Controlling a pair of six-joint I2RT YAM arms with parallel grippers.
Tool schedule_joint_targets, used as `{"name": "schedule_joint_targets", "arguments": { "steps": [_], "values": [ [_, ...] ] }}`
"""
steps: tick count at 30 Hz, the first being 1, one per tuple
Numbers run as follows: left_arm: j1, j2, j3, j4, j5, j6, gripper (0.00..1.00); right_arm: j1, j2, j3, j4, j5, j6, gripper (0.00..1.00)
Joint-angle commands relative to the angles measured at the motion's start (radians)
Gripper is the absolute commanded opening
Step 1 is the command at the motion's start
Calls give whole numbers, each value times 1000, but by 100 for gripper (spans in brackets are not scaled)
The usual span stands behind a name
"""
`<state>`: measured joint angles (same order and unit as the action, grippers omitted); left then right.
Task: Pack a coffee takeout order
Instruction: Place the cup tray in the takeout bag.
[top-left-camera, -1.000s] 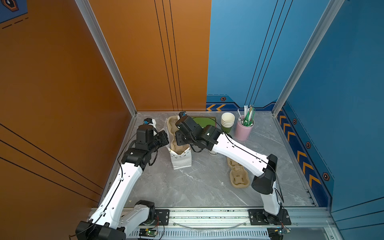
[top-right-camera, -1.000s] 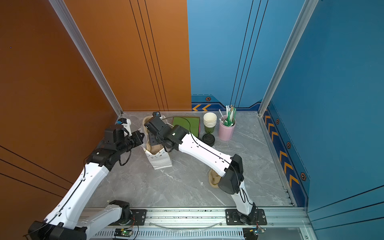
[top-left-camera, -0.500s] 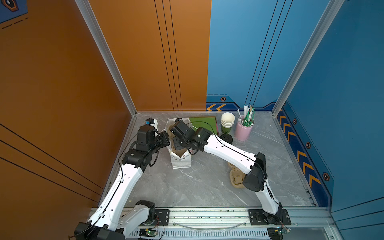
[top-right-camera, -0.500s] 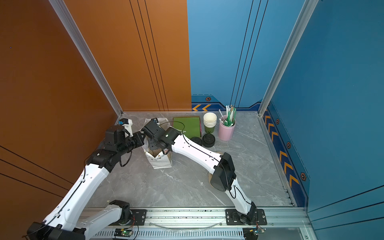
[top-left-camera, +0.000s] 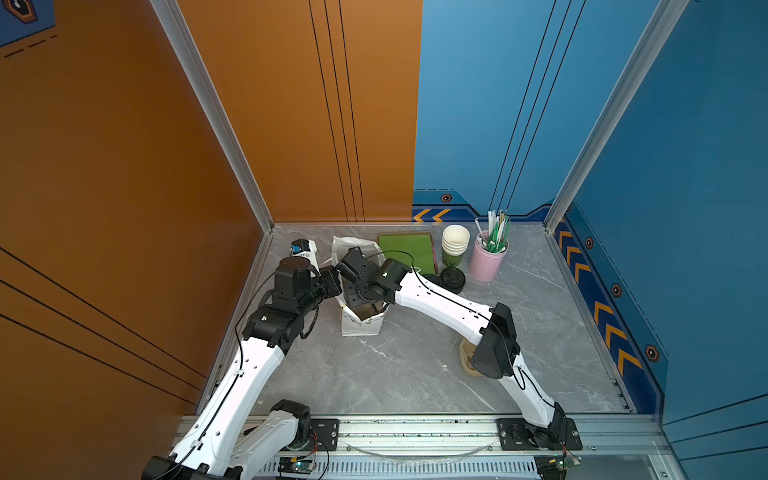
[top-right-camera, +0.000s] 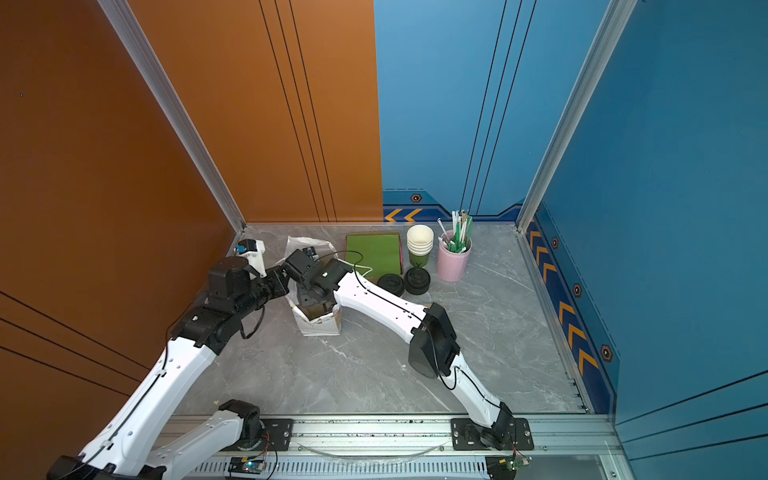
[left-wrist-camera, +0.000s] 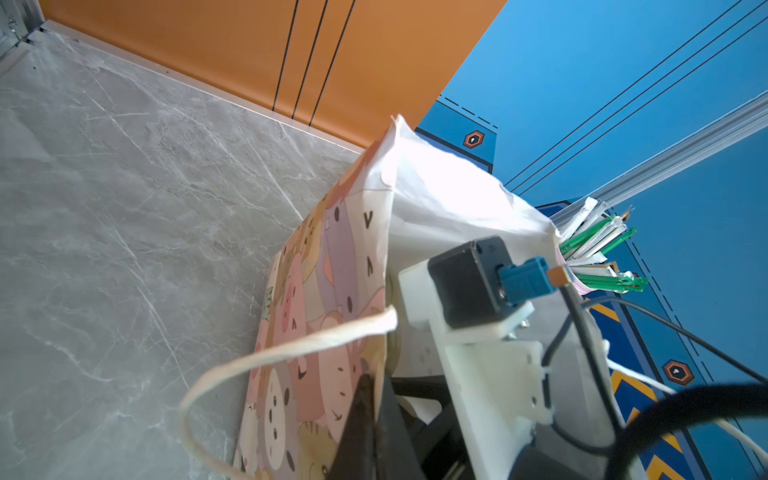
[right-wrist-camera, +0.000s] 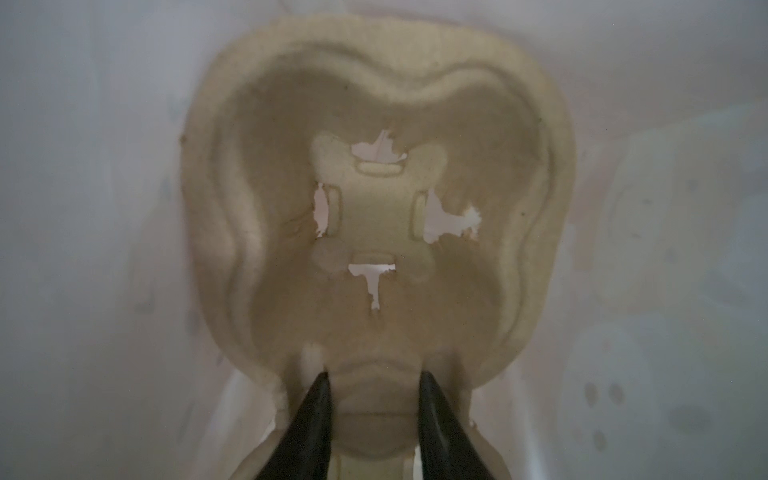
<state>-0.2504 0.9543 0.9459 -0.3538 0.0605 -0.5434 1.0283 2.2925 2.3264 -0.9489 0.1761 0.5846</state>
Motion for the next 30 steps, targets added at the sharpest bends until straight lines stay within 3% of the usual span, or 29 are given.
{"name": "schedule_joint_targets", "arguments": {
  "steps": [1, 30],
  "values": [
    [-19, -30, -19, 61, 18, 21, 0, 13, 48, 38, -45, -31, 10, 34],
    [-46, -62, -18, 86, 50, 0, 0, 14, 214, 54, -105, -57, 7, 34]
  ]
}}
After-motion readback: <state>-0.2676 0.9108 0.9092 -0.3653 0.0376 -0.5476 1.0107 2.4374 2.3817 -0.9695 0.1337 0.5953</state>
